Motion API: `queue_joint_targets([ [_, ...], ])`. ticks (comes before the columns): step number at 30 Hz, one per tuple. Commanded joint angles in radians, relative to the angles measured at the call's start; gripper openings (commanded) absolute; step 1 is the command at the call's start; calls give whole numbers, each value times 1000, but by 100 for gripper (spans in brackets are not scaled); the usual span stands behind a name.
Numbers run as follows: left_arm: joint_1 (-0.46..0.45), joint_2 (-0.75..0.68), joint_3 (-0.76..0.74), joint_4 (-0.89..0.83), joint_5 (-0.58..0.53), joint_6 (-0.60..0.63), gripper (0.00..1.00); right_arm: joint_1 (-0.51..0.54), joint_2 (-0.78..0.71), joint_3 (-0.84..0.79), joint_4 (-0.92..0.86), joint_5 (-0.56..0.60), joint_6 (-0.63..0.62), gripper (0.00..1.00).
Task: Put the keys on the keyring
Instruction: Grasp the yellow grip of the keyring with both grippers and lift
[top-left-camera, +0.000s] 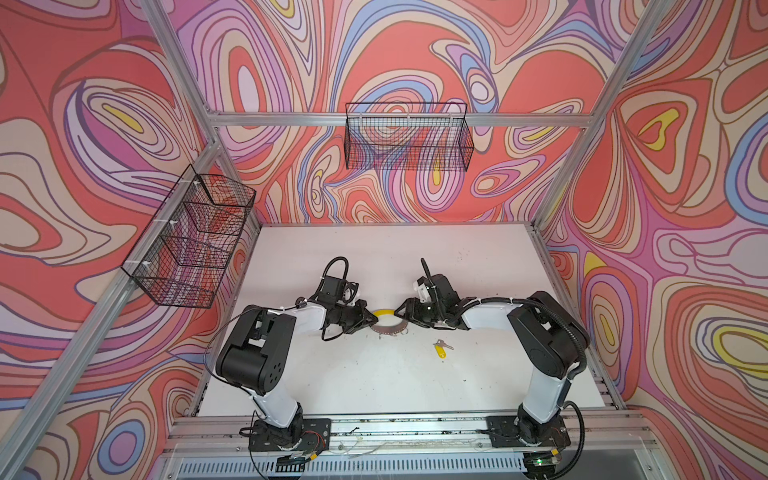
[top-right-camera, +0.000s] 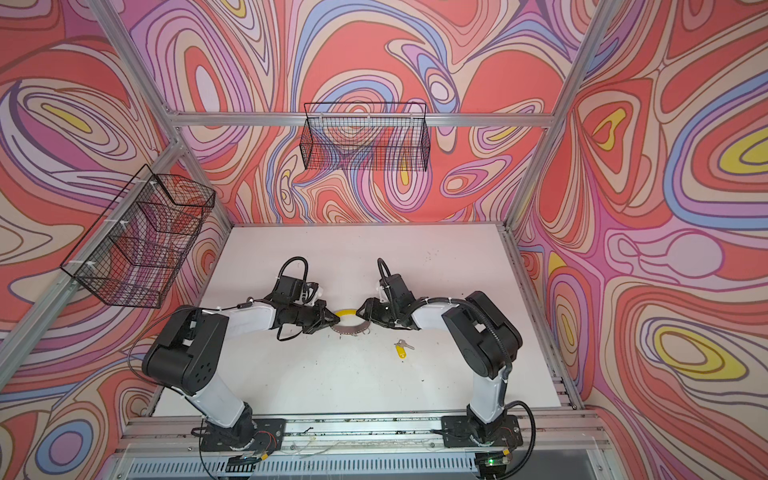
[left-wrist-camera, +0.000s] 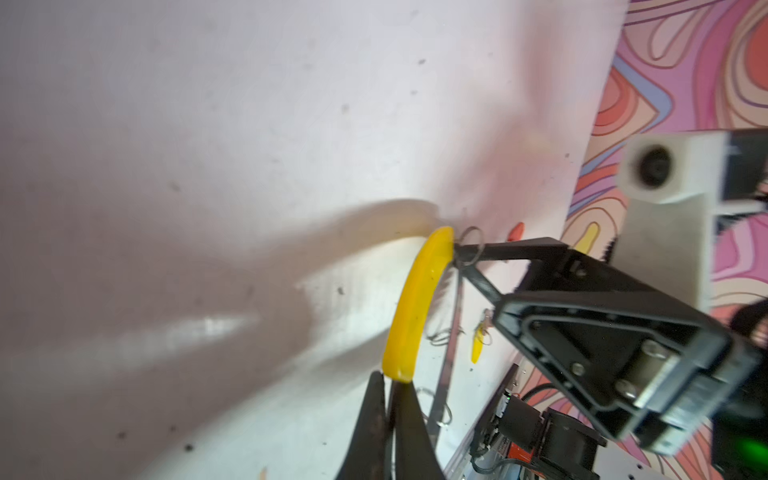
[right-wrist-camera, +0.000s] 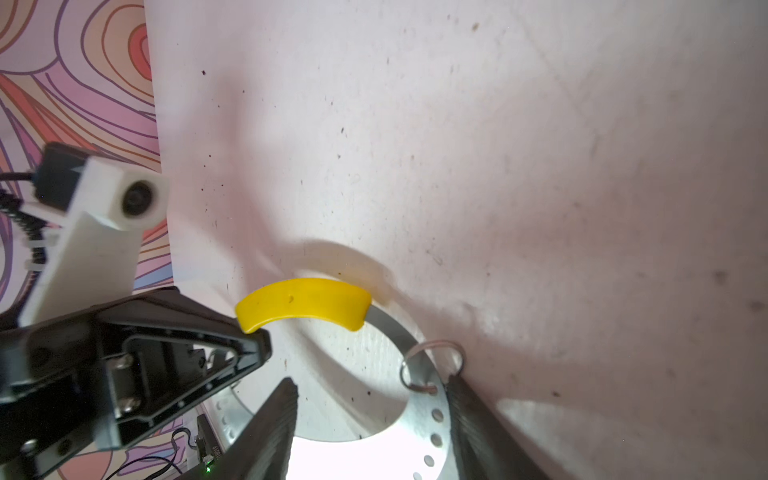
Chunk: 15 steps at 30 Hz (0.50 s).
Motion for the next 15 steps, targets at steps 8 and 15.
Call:
queue_joint_targets([
  [8, 21, -227, 42, -122, 79, 40, 0, -33, -207, 40, -116, -83, -146, 80],
  [15, 24, -366, 141, -126, 182, 22, 0, -84, -341, 118, -185, -223, -239, 82],
])
